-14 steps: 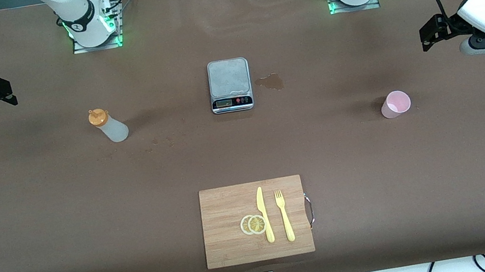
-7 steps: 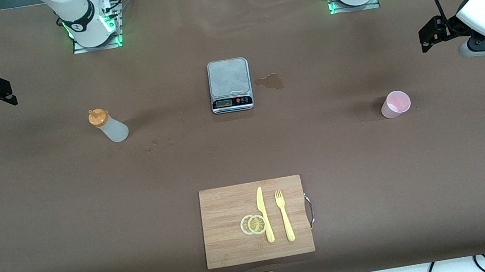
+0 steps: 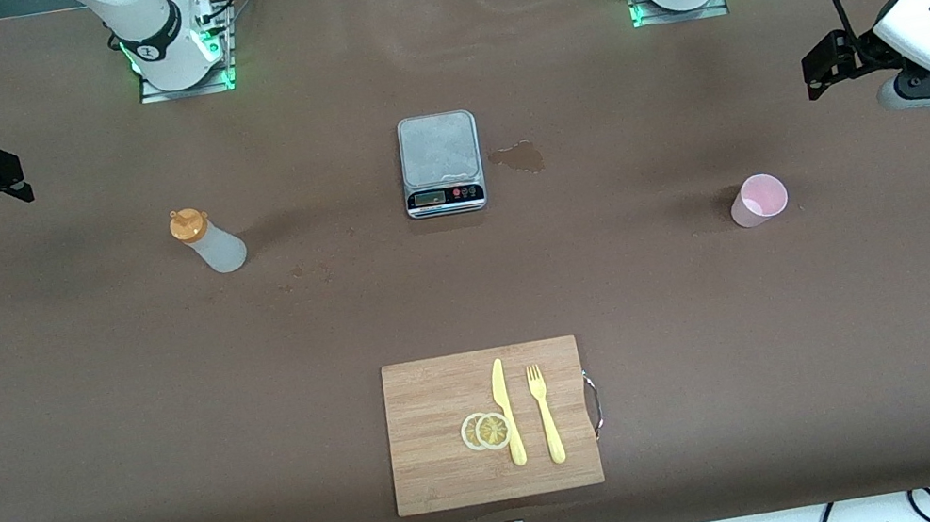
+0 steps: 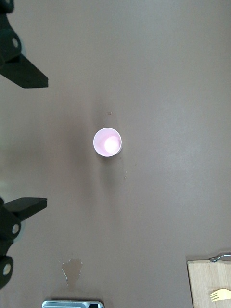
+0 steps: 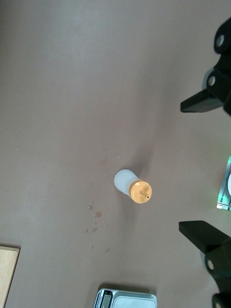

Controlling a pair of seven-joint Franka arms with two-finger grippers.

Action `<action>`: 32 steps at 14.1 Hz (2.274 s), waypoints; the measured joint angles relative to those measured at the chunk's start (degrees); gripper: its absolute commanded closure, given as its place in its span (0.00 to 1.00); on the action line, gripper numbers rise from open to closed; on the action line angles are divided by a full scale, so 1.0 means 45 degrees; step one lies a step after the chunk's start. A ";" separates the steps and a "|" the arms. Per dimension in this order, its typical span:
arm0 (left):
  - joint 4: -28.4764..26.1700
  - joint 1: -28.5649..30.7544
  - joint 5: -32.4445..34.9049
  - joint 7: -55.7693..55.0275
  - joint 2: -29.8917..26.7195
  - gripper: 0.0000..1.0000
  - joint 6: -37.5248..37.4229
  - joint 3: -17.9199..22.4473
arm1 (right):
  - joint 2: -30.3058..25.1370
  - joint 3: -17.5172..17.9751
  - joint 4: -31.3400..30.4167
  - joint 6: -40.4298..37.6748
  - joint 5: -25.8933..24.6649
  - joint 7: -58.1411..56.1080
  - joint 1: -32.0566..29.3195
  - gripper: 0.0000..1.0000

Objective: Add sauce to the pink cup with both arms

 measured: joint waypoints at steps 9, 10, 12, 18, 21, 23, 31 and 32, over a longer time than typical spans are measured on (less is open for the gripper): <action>-0.0082 0.0028 0.0000 0.0304 0.0721 0.00 -0.0700 0.0014 | 0.0000 0.0002 0.0002 0.0003 0.0001 0.0000 0.0001 0.00; -0.0181 0.0128 0.0000 0.0767 0.0931 0.00 -0.0788 0.0037 | 0.0000 0.0002 0.0002 0.0006 0.0001 0.0000 0.0000 0.00; -0.0600 0.0607 0.0000 0.1646 0.1296 0.00 -0.0605 0.0075 | 0.0000 0.0002 0.0002 0.0007 0.0001 0.0000 0.0000 0.00; -0.3601 0.1165 0.0000 0.2440 0.1534 0.00 0.3171 0.0063 | 0.0006 -0.0181 0.0003 -0.0004 0.0004 -0.0003 -0.0071 0.00; -0.5427 0.1454 0.0092 0.3115 0.1541 0.00 0.5909 0.0092 | 0.0008 -0.0247 0.0003 -0.0113 0.0013 -0.0068 -0.0036 0.00; -0.6571 0.1623 0.0617 0.3333 0.1571 0.00 0.7769 0.0106 | 0.0013 -0.0183 0.0004 -0.0337 0.0014 -0.0310 0.0037 0.00; -0.7645 0.1687 0.0913 0.3442 0.2981 0.32 1.0658 0.0102 | 0.0082 -0.0028 -0.0001 -0.1485 0.0493 -0.4465 0.0159 0.00; -0.7643 0.1694 0.0913 0.3443 0.3185 0.45 1.0792 0.0101 | 0.0117 -0.0004 -0.0014 -0.1506 0.0674 -0.4862 0.0161 0.00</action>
